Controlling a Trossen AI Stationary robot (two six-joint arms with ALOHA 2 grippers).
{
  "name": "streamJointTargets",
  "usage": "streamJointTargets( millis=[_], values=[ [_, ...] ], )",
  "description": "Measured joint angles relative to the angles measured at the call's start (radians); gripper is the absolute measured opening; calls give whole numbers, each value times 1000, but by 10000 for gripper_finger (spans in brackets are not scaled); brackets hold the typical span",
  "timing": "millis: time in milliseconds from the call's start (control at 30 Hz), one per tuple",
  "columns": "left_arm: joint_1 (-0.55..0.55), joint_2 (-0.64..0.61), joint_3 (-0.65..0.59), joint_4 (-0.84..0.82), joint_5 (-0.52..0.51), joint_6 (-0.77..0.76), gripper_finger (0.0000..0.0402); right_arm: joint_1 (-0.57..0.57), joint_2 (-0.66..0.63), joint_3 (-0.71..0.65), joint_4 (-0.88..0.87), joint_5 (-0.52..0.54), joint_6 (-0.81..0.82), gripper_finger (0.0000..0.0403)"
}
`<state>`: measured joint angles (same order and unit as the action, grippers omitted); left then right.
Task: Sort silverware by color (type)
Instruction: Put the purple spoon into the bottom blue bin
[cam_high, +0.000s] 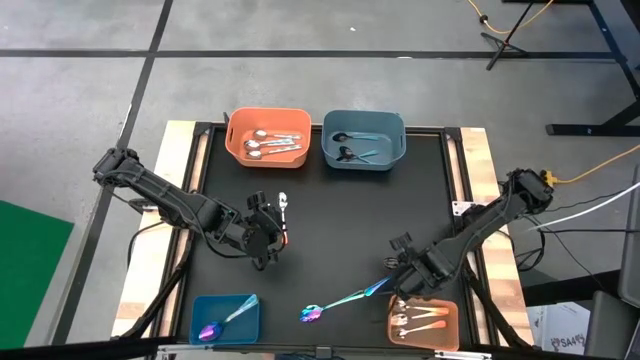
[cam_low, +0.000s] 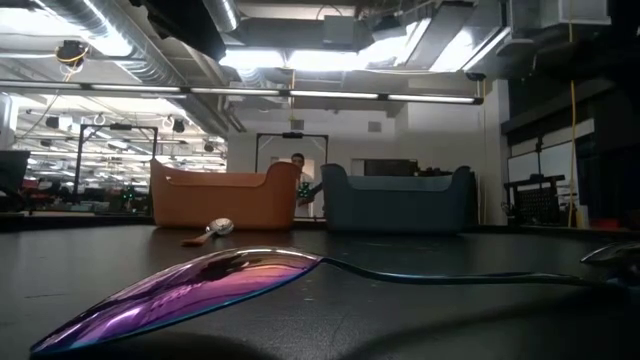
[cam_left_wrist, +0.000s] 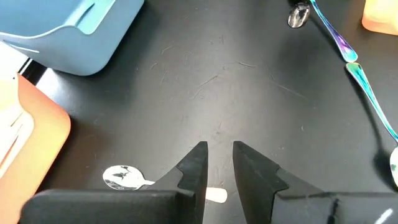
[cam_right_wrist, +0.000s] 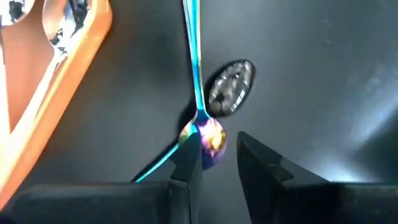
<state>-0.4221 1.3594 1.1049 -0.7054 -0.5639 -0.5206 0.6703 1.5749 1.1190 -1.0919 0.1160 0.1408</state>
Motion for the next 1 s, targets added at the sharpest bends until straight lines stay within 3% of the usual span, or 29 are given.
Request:
streamJointTargets(
  millis=[633,767,1000],
  values=[
    [0,0,0,3,0,-1,70,-12,0,-209,433,-63,-203,90],
    [0,0,0,3,0,-1,70,-12,0,-218,449,-12,-214,90],
    [0,0,0,3,0,-1,70,-24,0,-218,446,-15,-227,90]
  ],
)
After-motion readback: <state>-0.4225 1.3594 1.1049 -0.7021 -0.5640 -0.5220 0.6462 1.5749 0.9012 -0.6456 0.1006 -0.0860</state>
